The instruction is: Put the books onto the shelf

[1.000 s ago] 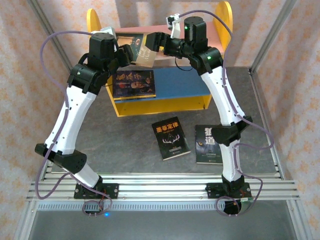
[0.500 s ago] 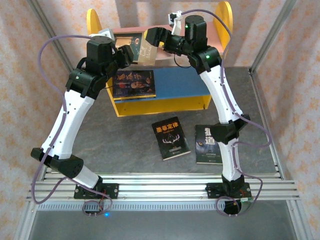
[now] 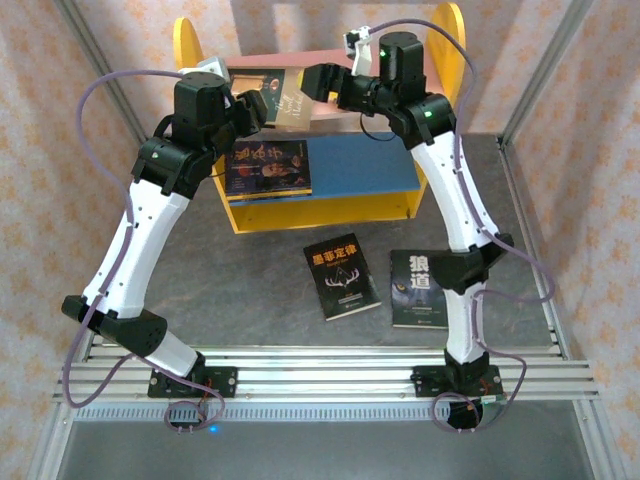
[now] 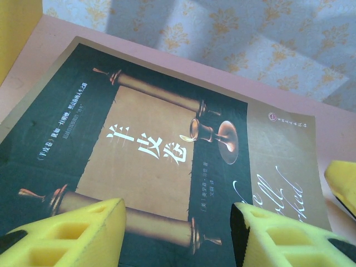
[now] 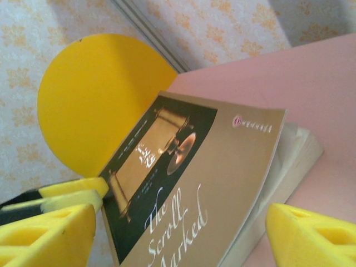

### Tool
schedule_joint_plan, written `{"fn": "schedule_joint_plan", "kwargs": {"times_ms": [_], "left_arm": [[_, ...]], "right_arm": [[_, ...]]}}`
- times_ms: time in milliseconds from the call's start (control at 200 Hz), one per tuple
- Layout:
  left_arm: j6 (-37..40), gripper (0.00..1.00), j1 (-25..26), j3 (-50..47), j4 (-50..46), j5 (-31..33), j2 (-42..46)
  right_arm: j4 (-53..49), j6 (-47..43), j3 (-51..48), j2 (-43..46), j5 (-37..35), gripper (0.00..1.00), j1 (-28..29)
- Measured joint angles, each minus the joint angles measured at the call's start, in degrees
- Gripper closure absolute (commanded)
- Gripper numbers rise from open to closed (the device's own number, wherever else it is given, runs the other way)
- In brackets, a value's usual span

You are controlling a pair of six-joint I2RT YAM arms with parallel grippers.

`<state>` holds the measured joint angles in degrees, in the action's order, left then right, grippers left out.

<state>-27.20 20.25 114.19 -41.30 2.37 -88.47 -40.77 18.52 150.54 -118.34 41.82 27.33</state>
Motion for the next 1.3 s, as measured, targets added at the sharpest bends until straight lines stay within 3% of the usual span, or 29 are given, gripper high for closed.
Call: {"fn": "schedule_joint_plan", "kwargs": {"times_ms": [200,611,786,1301], "left_arm": [[0.0,0.47,0.0,0.0,0.0,0.2,0.0],[0.0,0.47,0.0,0.0,0.0,0.7,0.0],[-0.2,0.47,0.0,0.0,0.0,0.7,0.0],[-0.9,0.47,0.0,-0.4,0.5,0.9,0.1]], "right_arm": [[-2.4,-3.5,-4.3,3.5,-1.1,0.22,3.0],[-4.5,-7.9,-13.3,9.1,-11.9,0.23,8.2],[-5.4,-8.0,-17.3,10.4,-12.1,0.23,9.1],[-6.9,-7.6,-17.2,9.8,-12.1,0.23,9.1]]}}
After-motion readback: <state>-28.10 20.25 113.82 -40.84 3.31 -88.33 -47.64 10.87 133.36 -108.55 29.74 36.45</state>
